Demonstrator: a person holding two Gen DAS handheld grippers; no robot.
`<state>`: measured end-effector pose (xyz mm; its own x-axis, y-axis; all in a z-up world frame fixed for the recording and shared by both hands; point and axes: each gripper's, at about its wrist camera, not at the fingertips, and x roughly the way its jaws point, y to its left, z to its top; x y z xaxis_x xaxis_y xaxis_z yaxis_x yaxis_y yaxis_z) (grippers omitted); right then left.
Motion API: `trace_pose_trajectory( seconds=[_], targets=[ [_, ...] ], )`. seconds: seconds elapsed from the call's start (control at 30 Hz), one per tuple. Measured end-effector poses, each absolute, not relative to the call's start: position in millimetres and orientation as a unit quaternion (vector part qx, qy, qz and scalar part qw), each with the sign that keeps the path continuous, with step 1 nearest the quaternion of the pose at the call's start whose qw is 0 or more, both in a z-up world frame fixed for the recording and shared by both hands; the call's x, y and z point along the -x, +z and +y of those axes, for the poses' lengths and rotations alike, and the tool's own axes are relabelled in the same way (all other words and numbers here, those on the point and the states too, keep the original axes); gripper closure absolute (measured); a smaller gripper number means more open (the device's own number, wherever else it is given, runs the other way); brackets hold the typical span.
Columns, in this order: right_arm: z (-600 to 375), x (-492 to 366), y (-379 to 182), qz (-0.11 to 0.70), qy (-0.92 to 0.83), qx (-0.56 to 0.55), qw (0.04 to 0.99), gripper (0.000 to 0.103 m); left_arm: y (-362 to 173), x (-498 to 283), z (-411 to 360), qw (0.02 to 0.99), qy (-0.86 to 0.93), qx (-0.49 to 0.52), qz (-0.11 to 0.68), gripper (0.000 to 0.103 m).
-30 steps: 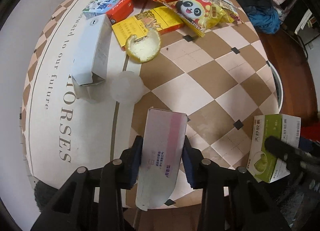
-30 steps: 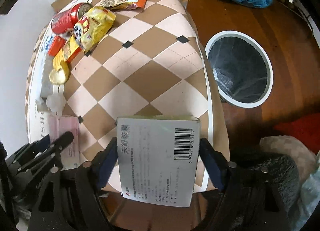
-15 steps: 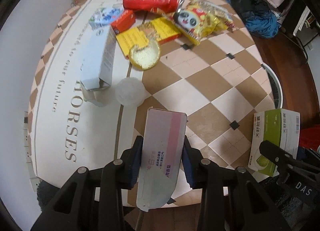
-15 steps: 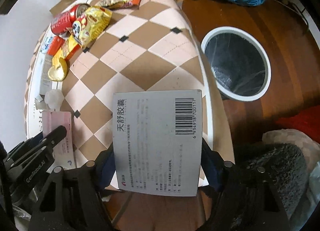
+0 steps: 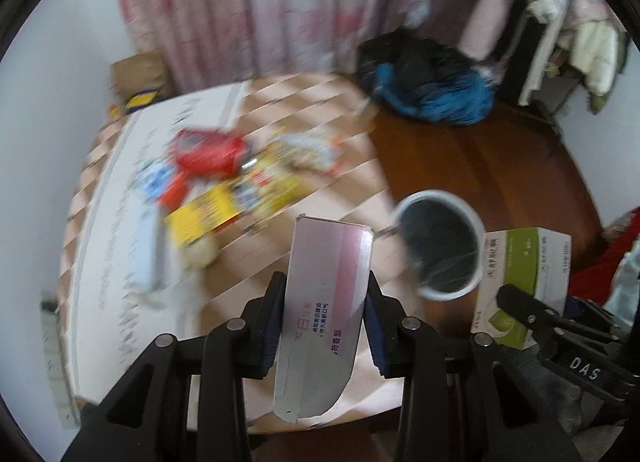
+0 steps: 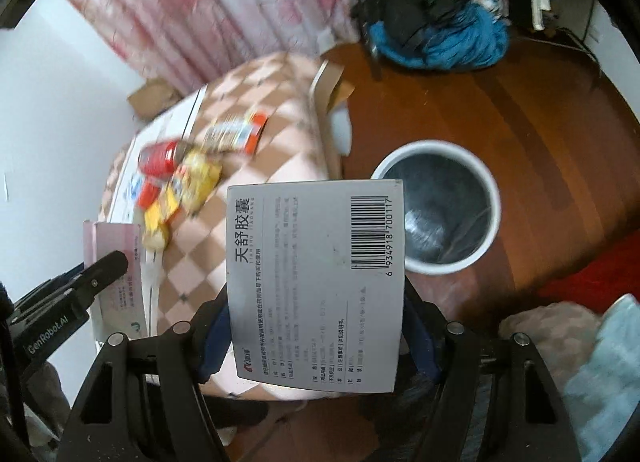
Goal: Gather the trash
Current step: 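Carry both held boxes over the white trash bin with both tools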
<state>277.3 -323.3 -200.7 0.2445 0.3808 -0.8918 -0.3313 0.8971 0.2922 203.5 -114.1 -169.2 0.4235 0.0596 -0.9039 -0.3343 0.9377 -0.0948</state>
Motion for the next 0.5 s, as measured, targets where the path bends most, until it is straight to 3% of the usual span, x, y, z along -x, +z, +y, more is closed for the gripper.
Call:
trace_pose_trajectory(
  seconds=[0.23,0.5],
  targets=[
    [-379.2,-343.5,-205.3,0.567,0.179,-0.027,0.804,0.028,-193.5,-296.8,-171.8,0.826,0.030,0.170,0.537,0.070],
    [-412.8,-422.3,-302.8,0.629,0.133,-0.035,0.765,0.028,-292.4,-386.2,-194.3,0.746,-0.015,0.274,0.607,0.070]
  ],
)
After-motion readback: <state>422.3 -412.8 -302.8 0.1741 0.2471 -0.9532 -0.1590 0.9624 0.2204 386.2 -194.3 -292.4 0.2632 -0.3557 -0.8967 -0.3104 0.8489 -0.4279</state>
